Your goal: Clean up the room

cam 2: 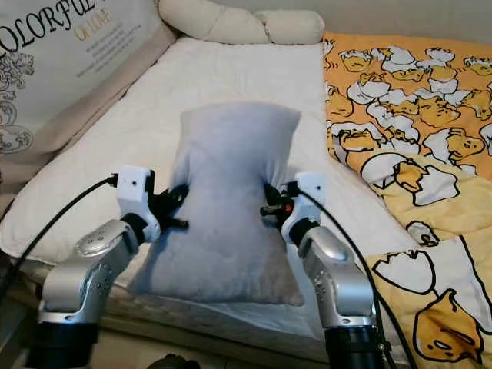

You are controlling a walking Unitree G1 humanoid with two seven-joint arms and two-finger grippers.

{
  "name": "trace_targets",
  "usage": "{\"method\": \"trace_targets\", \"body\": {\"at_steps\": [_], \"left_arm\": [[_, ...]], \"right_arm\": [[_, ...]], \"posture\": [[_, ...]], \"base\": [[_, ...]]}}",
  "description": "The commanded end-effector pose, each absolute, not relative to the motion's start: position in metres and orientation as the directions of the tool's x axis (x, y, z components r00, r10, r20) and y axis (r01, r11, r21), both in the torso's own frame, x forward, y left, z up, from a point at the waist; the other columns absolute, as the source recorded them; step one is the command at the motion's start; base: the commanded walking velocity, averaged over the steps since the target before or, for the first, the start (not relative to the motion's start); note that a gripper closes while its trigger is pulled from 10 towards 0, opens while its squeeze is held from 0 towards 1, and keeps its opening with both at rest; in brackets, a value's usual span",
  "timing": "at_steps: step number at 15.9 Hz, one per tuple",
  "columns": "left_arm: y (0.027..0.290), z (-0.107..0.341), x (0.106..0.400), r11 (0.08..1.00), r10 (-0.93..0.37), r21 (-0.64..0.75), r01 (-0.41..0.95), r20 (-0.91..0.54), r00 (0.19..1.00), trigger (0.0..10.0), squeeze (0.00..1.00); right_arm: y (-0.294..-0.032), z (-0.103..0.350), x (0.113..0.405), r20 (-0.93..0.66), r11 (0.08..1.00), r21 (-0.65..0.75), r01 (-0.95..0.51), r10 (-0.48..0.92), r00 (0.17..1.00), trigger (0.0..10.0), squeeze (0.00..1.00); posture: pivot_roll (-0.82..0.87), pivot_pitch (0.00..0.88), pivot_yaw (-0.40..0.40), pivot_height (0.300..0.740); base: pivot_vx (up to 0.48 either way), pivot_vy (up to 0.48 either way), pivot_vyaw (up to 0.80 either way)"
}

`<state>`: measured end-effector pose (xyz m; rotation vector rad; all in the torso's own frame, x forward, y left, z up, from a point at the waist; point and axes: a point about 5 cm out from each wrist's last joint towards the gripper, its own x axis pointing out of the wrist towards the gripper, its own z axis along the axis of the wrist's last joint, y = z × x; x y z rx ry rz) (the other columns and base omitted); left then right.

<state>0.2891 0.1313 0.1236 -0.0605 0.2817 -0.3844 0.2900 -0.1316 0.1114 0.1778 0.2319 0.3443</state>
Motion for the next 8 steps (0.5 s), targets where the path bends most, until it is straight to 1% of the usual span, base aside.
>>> {"method": "trace_targets", "body": {"at_steps": [1,2,3,5,7,8], "left_arm": [[0.1355,0.1296,0.2877,0.943,-0.329,-0.034,0.330,-0.242,0.913,10.0,0.00],[0.1394,0.1343,0.2873,0.955,-0.292,-0.019,0.295,-0.212,0.933,10.0,0.00],[0.1415,0.1364,0.2863,0.957,-0.279,0.026,0.290,-0.203,0.939,10.0,0.00],[0.1416,0.1363,0.2852,0.956,-0.275,0.049,0.290,-0.201,0.940,10.0,0.00],[0.1386,0.1353,0.2848,0.949,-0.285,0.076,0.307,-0.213,0.934,10.0,0.00],[0.1387,0.1363,0.2848,0.949,-0.285,0.073,0.306,-0.208,0.936,10.0,0.00]], "right_arm": [[-0.1347,0.1201,0.2897,-0.154,0.941,0.185,-0.284,0.313,0.937,10.0,0.00],[-0.1356,0.1202,0.2873,-0.145,0.946,0.195,-0.258,0.288,0.947,10.0,0.00],[-0.1352,0.1190,0.2852,-0.146,0.949,0.190,-0.251,0.280,0.949,10.0,0.00],[-0.1336,0.1184,0.2836,-0.146,0.946,0.211,-0.247,0.281,0.949,10.0,0.00],[-0.1329,0.1166,0.2842,-0.159,0.959,0.178,-0.219,0.247,0.956,10.0,0.00],[-0.1337,0.1166,0.2841,-0.161,0.962,0.169,-0.216,0.243,0.956,10.0,0.00]], "posture": [[-0.01,0.000,0.056,0.740],[-0.01,0.000,0.059,0.740],[-0.02,0.000,0.063,0.740],[-0.03,0.000,0.071,0.740],[-0.02,0.000,0.075,0.740],[-0.03,0.000,0.077,0.740]], "base": [[0.000,0.000,0.00],[0.000,0.000,0.00],[0.000,0.000,0.00],[0.000,0.000,0.00],[0.000,0.000,0.00],[0.000,0.337,0.00]]}}
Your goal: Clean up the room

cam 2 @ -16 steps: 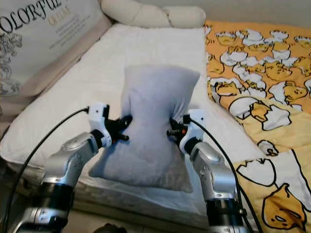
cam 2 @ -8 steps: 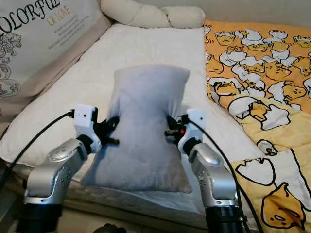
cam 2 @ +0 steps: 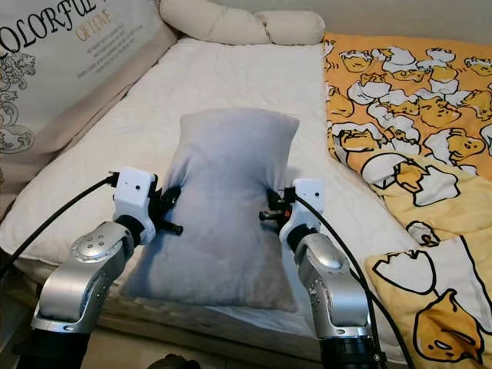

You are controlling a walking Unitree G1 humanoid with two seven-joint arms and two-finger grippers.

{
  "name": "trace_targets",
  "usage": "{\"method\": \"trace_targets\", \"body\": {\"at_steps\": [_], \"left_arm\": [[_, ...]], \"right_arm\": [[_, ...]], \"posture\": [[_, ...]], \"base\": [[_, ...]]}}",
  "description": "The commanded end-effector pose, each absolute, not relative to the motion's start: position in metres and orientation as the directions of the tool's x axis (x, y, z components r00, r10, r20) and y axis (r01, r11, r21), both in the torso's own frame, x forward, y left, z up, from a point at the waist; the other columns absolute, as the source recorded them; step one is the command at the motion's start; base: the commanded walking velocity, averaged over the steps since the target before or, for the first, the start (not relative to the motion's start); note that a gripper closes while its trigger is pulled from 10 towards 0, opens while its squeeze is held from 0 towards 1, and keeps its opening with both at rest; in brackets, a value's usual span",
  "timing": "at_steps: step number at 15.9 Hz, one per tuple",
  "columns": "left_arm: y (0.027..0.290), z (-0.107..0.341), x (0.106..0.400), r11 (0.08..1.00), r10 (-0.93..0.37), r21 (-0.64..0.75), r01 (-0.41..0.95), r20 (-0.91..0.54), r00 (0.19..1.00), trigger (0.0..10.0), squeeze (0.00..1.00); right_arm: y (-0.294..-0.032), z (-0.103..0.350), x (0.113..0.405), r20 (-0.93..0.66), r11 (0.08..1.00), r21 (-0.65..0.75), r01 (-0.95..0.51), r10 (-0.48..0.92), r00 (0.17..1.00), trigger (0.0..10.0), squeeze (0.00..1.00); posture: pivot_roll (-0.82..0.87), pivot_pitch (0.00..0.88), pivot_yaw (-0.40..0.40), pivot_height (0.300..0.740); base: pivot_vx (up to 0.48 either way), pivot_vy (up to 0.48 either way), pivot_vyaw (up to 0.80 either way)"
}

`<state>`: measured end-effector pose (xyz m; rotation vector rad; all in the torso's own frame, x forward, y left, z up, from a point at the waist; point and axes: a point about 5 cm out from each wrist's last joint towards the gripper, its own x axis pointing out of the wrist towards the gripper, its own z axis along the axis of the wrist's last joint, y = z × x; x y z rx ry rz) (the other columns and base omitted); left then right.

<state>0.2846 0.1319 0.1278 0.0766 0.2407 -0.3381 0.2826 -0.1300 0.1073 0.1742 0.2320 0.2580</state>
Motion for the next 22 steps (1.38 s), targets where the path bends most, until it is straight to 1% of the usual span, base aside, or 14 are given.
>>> {"method": "trace_targets", "body": {"at_steps": [1,6,10,16,18,22], "left_arm": [[0.139,0.137,0.285,0.950,-0.281,0.076,0.302,-0.207,0.937,10.0,0.00],[0.144,0.137,0.281,0.958,-0.255,0.077,0.276,-0.212,0.943,10.0,0.00],[0.145,0.136,0.282,0.958,-0.250,0.086,0.274,-0.220,0.943,10.0,0.00],[0.134,0.142,0.296,0.945,-0.289,0.095,0.312,-0.201,0.936,10.0,0.00],[0.132,0.142,0.297,0.942,-0.297,0.096,0.320,-0.201,0.933,10.0,0.00],[0.133,0.141,0.296,0.942,-0.297,0.096,0.322,-0.207,0.932,10.0,0.00]], "right_arm": [[-0.134,0.117,0.284,-0.162,0.960,0.175,-0.220,0.248,0.955,10.0,0.00],[-0.138,0.120,0.286,-0.170,0.960,0.193,-0.200,0.234,0.957,10.0,0.00],[-0.137,0.126,0.289,-0.143,0.962,0.153,-0.225,0.247,0.958,10.0,0.00],[-0.128,0.130,0.290,-0.148,0.959,0.148,-0.243,0.265,0.953,10.0,0.00],[-0.127,0.129,0.290,-0.154,0.961,0.144,-0.238,0.259,0.953,10.0,0.00],[-0.123,0.125,0.288,-0.177,0.952,0.184,-0.245,0.278,0.944,10.0,0.00]], "posture": [[-0.02,0.000,0.076,0.740],[-0.01,0.000,0.059,0.740],[-0.01,0.000,0.059,0.740],[-0.01,0.000,0.054,0.740],[-0.01,0.000,0.054,0.740],[-0.01,0.000,0.054,0.740]], "base": [[0.000,0.349,0.00],[0.000,0.346,0.00],[0.000,0.352,0.00],[0.000,0.351,0.00],[0.000,0.349,0.00],[0.000,0.349,0.00]]}}
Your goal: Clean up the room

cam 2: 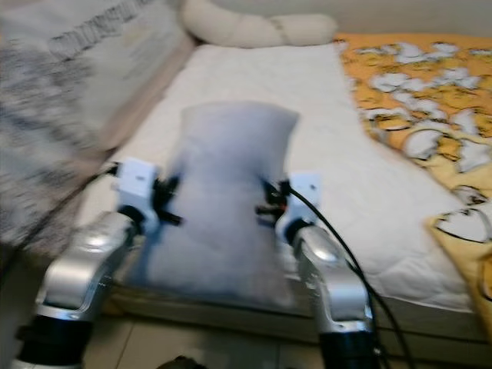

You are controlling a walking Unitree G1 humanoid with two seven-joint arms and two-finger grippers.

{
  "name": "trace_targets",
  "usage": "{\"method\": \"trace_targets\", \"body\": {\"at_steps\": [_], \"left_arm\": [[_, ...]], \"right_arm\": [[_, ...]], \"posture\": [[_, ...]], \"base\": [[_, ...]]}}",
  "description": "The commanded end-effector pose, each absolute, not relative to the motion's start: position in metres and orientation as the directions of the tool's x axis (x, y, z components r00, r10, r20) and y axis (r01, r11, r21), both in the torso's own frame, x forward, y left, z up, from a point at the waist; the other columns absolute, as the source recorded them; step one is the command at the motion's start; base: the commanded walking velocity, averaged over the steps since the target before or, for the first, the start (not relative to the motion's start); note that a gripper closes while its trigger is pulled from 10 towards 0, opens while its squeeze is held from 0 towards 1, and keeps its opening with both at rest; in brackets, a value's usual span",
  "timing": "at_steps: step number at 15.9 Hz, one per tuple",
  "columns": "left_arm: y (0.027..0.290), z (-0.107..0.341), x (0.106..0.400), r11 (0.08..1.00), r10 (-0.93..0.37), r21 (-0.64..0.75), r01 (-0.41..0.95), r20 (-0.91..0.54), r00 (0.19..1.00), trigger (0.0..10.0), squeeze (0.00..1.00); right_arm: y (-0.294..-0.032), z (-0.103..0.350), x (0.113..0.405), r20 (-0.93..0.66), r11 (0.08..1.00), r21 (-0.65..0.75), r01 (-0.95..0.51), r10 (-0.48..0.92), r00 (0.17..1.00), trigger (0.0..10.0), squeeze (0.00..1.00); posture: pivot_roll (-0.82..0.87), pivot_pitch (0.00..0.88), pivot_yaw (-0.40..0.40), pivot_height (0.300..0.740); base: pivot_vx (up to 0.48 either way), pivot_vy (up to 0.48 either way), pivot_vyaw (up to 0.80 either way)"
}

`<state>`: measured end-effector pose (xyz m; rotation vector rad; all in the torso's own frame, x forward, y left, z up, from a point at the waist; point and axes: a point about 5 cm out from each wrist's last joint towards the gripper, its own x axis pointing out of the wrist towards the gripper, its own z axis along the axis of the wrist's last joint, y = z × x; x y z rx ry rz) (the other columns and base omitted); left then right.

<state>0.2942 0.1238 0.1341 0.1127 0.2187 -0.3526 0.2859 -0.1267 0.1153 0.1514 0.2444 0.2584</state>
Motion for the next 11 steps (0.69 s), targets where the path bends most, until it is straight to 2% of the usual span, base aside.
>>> {"method": "trace_targets", "body": {"at_steps": [1,6,11], "left_arm": [[0.1327,0.1406,0.2955,0.942,-0.297,0.096,0.322,-0.208,0.932,10.0,0.00],[0.1314,0.1402,0.2969,0.943,-0.298,0.088,0.321,-0.204,0.932,10.0,0.00],[0.1351,0.1456,0.2981,0.950,-0.280,0.087,0.300,-0.184,0.942,10.0,0.00]], "right_arm": [[-0.1229,0.1248,0.2883,-0.179,0.950,0.187,-0.249,0.282,0.943,10.0,0.00],[-0.1185,0.1241,0.2905,-0.183,0.936,0.199,-0.290,0.326,0.927,10.0,0.00],[-0.1129,0.1240,0.2921,-0.187,0.921,0.216,-0.325,0.366,0.912,10.0,0.00]], "posture": [[-0.01,0.000,0.054,0.740],[0.00,0.000,0.050,0.740],[0.01,0.000,0.046,0.740]], "base": [[0.000,0.349,0.00],[0.000,0.329,0.00],[0.000,0.000,0.00]]}}
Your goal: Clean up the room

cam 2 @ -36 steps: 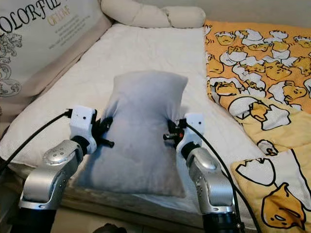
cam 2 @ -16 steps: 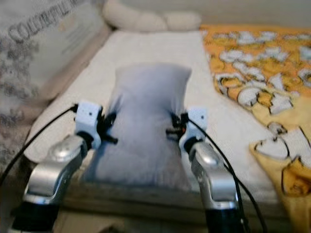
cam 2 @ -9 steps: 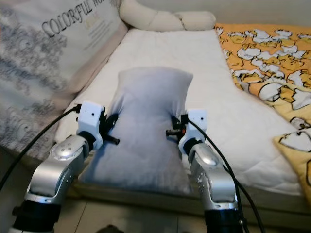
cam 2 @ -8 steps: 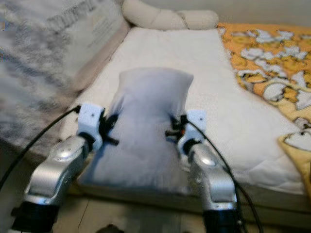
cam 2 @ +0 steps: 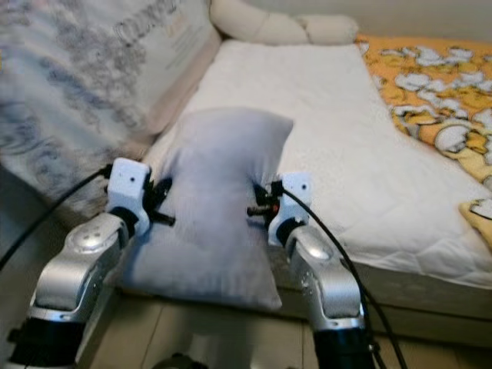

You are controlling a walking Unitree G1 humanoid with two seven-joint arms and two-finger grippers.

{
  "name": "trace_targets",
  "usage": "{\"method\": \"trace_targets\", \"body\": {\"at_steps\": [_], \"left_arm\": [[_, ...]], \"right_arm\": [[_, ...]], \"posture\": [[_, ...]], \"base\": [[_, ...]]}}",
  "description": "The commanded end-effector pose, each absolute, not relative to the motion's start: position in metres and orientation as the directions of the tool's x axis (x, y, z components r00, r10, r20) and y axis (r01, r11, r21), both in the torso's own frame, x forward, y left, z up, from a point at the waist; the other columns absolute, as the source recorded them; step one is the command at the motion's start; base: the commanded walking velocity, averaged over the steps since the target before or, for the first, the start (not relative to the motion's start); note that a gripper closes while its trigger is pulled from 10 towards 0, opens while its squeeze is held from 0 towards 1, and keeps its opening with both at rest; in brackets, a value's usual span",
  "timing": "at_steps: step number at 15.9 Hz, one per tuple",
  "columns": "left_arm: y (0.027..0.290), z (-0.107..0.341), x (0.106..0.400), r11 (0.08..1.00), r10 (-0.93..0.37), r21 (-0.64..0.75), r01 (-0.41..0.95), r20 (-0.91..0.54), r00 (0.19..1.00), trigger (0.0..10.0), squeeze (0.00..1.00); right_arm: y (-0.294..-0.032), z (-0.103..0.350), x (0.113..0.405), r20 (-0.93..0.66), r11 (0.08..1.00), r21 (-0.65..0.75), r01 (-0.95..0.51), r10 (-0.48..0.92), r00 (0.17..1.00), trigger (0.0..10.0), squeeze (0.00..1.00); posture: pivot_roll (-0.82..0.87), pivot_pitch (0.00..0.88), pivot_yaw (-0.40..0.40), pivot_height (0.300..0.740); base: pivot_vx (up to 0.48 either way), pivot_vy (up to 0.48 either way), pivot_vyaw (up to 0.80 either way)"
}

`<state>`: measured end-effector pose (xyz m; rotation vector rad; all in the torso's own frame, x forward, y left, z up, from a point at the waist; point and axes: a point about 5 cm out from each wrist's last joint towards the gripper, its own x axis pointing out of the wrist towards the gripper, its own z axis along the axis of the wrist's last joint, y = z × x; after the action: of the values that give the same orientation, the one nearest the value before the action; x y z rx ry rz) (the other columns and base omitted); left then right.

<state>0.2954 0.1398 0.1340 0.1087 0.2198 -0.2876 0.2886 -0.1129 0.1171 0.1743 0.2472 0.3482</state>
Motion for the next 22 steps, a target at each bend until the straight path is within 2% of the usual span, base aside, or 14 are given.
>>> {"method": "trace_targets", "body": {"at_steps": [1,3,22], "left_arm": [[0.1360,0.1460,0.2986,0.951,-0.277,0.086,0.296,-0.182,0.943,10.0,0.00],[0.1357,0.1475,0.3002,0.951,-0.280,0.082,0.298,-0.176,0.944,10.0,0.00],[0.1389,0.1471,0.2998,0.952,-0.275,0.085,0.294,-0.180,0.944,10.0,0.00]], "right_arm": [[-0.1125,0.1239,0.2925,-0.189,0.919,0.217,-0.329,0.370,0.910,10.0,0.00],[-0.1119,0.1237,0.2940,-0.191,0.916,0.220,-0.334,0.377,0.906,10.0,0.00],[-0.1081,0.1207,0.3005,-0.204,0.896,0.205,-0.393,0.432,0.878,10.0,0.00]], "posture": [[0.01,0.000,0.046,0.740],[0.01,0.000,0.044,0.740],[0.02,0.000,0.029,0.740]], "base": [[0.000,0.000,0.00],[0.000,0.000,0.00],[0.263,0.000,0.00]]}}
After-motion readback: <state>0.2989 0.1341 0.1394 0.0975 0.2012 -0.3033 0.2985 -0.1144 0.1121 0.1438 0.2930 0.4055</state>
